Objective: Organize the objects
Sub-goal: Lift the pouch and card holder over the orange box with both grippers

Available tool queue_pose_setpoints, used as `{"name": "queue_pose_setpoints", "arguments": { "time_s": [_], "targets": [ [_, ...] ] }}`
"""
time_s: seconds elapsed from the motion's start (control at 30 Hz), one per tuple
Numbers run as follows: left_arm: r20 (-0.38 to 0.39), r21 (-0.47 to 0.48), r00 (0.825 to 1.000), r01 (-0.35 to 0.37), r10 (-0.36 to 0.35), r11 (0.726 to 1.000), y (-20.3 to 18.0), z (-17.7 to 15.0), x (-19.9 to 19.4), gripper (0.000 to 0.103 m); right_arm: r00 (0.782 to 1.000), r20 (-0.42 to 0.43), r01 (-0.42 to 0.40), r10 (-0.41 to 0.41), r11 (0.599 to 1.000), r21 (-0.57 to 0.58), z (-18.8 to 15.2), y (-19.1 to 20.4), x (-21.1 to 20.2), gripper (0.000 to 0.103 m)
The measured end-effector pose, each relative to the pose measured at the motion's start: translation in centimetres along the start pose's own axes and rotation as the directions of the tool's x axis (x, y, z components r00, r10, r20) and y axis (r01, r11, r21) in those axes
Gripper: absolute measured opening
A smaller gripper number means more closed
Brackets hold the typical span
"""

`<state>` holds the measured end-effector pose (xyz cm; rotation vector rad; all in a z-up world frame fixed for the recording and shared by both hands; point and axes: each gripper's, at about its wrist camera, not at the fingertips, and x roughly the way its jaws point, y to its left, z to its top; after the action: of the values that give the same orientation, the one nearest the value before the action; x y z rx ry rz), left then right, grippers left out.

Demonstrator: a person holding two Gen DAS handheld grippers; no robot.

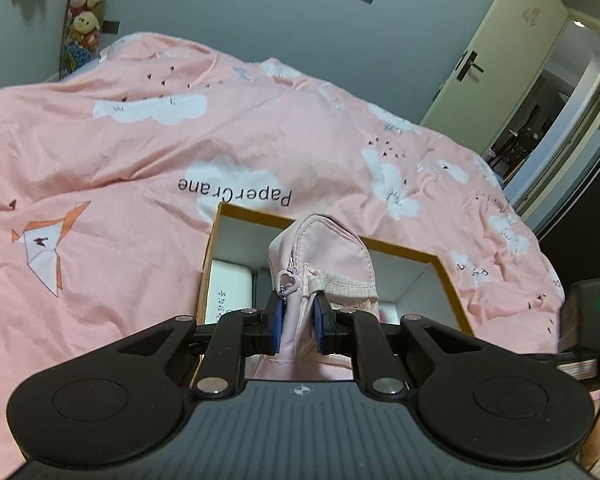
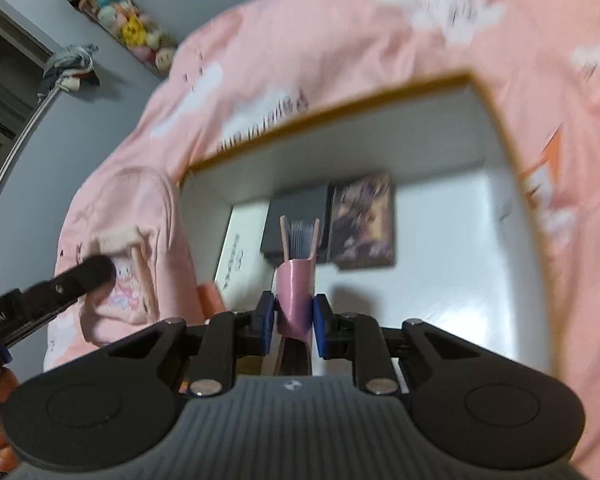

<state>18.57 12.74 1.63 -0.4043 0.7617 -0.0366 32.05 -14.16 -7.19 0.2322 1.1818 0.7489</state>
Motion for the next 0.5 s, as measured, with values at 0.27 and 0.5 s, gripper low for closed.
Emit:
{"name": "queue_pose_setpoints", "arguments": {
  "time_s": [0.27,0.5],
  "targets": [
    [-0.026,-0.017,1.000,-0.004,0.004,1.000,1.5,0.4,1.8,0.017,0.990,-0.134,-0.043,0.053,0.996,0.078,0.4,0.3,5.6,0.021],
    [-0.039,-0.048,0.999,0.014,-0.016,0.999,2.7,0.2,2.7,0.017,0.979,-0.204,0.003,0.009,0.998,0.059,0.9,0.8,6.9,0.022]
  ]
}}
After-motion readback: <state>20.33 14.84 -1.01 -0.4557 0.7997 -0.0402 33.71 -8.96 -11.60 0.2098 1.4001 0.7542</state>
